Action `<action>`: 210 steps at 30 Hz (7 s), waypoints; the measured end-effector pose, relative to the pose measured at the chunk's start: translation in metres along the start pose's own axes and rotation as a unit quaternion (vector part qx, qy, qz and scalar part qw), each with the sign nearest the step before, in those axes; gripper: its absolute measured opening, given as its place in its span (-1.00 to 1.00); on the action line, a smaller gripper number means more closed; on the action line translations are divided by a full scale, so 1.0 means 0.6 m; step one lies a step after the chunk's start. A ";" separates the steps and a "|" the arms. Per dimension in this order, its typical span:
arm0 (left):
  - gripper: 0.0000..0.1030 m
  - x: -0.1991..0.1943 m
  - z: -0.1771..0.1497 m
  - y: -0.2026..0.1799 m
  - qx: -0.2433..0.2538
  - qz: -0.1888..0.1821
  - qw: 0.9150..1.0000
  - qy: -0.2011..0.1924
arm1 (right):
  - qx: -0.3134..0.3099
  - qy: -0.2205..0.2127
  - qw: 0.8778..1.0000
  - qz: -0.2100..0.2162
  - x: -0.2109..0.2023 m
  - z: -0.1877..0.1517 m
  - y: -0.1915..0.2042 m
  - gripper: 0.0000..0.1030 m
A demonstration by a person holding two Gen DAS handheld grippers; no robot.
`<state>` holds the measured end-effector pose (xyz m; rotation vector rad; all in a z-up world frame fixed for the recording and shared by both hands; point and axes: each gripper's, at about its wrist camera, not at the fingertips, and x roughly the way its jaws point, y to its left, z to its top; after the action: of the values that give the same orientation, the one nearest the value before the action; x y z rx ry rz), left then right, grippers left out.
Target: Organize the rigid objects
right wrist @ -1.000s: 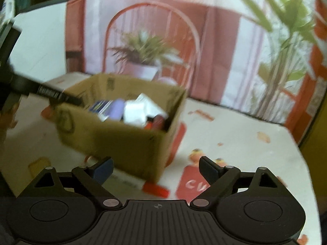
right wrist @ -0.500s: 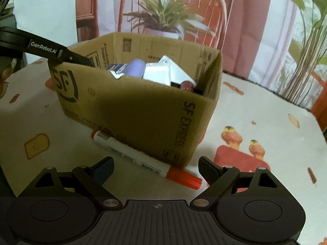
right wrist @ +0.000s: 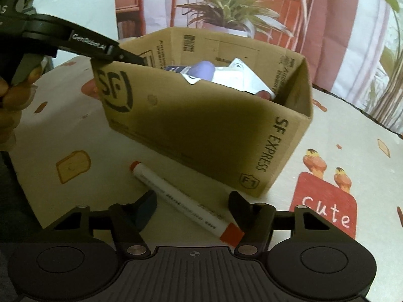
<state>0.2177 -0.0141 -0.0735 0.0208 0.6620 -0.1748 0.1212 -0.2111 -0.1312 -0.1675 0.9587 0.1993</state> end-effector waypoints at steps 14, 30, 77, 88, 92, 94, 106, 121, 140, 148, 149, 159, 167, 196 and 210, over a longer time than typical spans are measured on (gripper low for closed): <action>-0.58 0.000 0.000 0.000 0.000 0.000 1.000 0.000 | -0.004 -0.001 1.000 0.017 -0.008 -0.001 0.010 -0.31; -0.58 0.000 0.000 0.000 0.000 0.000 1.000 0.000 | -0.014 0.005 0.999 0.043 -0.012 0.001 0.019 -0.65; -0.58 0.000 -0.002 0.004 -0.001 0.000 1.000 0.004 | -0.059 -0.149 0.986 0.056 -0.108 0.177 -0.065 -0.73; -0.58 0.001 0.001 0.002 -0.001 -0.001 1.000 0.007 | -0.050 -0.090 0.991 0.088 0.008 0.217 -0.061 -0.73; -0.58 0.000 0.000 0.003 -0.001 -0.001 1.000 0.008 | -0.044 -0.072 0.992 0.093 0.024 0.214 -0.058 -0.73; -0.58 0.001 0.001 0.003 -0.001 -0.001 1.000 0.008 | -0.041 -0.066 0.992 0.094 0.029 0.211 -0.057 -0.73; -0.58 0.002 0.001 0.002 -0.001 0.000 1.000 0.009 | -0.019 -0.061 0.995 0.080 0.028 0.198 -0.064 -0.50; -0.58 0.002 0.001 0.001 -0.002 0.002 1.000 0.010 | 0.050 -0.133 0.989 -0.043 -0.045 0.174 -0.084 0.90; -0.51 0.002 0.005 -0.001 -0.002 0.012 1.000 0.019 | 0.161 -0.072 0.980 -0.095 -0.063 0.153 -0.086 1.00; -0.33 0.001 0.008 0.001 -0.005 0.023 0.999 0.025 | 0.198 -0.059 0.973 -0.098 -0.063 0.154 -0.099 0.99; -0.30 0.000 0.008 0.002 -0.006 0.024 0.999 0.026 | 0.202 -0.058 0.973 -0.098 -0.063 0.155 -0.099 0.99; 0.34 -0.022 0.015 -0.002 -0.002 0.034 0.999 0.024 | 0.222 -0.061 0.968 -0.104 -0.081 0.155 -0.101 0.99; 0.90 -0.063 0.026 -0.014 0.006 0.045 0.999 -0.002 | 0.227 -0.070 0.965 -0.113 -0.109 0.151 -0.094 0.99; 1.00 -0.279 -0.013 -0.019 -0.025 0.060 0.998 0.016 | 0.219 -0.127 0.960 -0.119 -0.306 0.050 0.024 0.99; 1.00 -0.361 -0.068 -0.040 0.003 0.081 0.997 0.011 | 0.221 -0.133 0.957 -0.133 -0.355 -0.013 0.082 0.99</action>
<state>0.0208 -0.0010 0.0281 0.0813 0.6795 -0.0204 -0.0161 -0.1855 0.0372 0.1413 0.6818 -0.2372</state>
